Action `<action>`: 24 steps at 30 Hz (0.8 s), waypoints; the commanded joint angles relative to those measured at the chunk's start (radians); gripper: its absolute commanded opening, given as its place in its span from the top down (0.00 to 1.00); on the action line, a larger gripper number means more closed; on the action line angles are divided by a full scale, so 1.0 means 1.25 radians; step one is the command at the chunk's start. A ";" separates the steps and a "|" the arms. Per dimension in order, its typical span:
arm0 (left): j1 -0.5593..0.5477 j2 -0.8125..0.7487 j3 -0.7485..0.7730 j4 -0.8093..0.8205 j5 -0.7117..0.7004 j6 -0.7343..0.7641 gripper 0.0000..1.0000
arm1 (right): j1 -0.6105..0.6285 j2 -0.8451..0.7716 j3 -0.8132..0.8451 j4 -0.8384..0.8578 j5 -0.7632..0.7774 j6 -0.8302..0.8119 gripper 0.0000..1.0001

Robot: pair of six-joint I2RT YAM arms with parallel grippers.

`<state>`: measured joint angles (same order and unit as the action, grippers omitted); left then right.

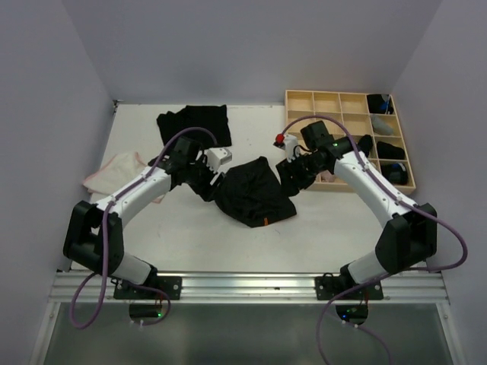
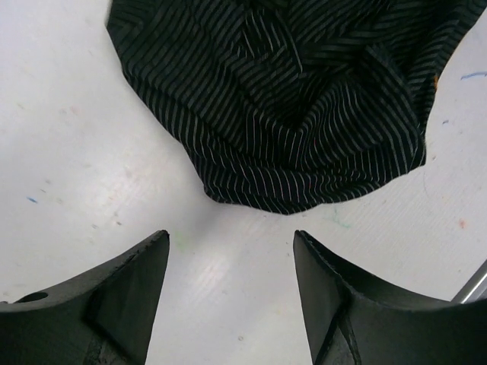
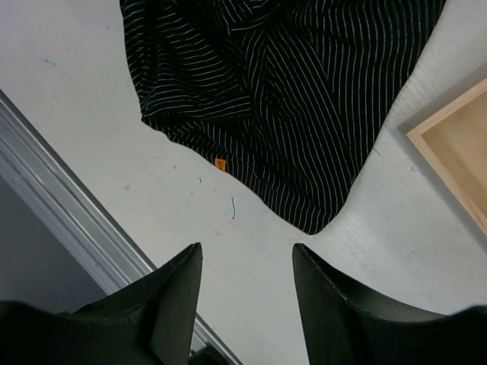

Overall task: Roll the underwear
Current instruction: Move the underwear to the center of the board

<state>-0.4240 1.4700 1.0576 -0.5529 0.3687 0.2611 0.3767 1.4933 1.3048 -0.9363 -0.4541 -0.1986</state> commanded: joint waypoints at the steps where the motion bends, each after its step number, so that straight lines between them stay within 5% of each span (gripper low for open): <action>1: 0.010 0.002 -0.057 0.070 0.035 -0.033 0.30 | 0.042 0.007 0.005 -0.015 0.108 -0.012 0.44; 14: 0.012 0.033 -0.132 0.169 0.071 0.027 0.21 | 0.096 0.089 -0.127 0.090 0.306 -0.024 0.26; 24: 0.010 0.069 -0.175 0.288 0.121 0.152 0.20 | 0.100 0.172 -0.120 0.116 0.247 -0.034 0.22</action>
<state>-0.4160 1.5429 0.8513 -0.2920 0.4541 0.3614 0.4973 1.6871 1.1419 -0.8238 -0.1085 -0.2214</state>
